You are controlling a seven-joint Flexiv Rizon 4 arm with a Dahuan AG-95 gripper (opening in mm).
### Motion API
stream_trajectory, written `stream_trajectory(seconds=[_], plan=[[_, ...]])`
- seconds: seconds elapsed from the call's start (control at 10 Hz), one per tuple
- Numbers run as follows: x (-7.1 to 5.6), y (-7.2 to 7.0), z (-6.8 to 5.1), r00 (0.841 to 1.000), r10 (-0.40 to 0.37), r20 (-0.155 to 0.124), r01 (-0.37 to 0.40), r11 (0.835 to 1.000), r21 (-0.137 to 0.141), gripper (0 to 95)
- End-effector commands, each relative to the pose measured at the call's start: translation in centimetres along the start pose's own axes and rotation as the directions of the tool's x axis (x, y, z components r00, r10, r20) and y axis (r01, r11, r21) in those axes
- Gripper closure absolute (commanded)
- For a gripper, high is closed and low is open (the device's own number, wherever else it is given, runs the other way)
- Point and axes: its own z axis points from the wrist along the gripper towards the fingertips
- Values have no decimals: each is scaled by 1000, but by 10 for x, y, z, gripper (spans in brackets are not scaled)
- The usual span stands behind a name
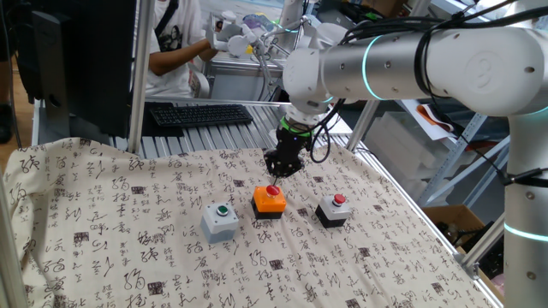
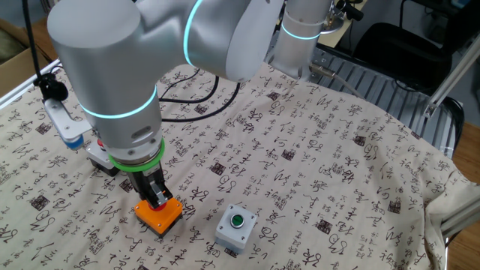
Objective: Press three buttons from left to right in sequence
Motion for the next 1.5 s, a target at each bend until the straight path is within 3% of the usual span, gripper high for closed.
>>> stream_trajectory(seconds=[0.1, 0.4, 1.0, 1.3, 1.5], plan=[[1, -1, 1, 1000, 1, 3, -1, 1000, 0, 950], [5, -1, 11, 1000, 7, 14, -7, 1000, -6, 950], [4, 2, 28, 1000, 6, 21, -6, 1000, 8, 950], [5, 1, 24, 1000, 7, 24, -7, 1000, -10, 950], [5, 0, 12, 1000, 4, 14, -4, 1000, -7, 950]])
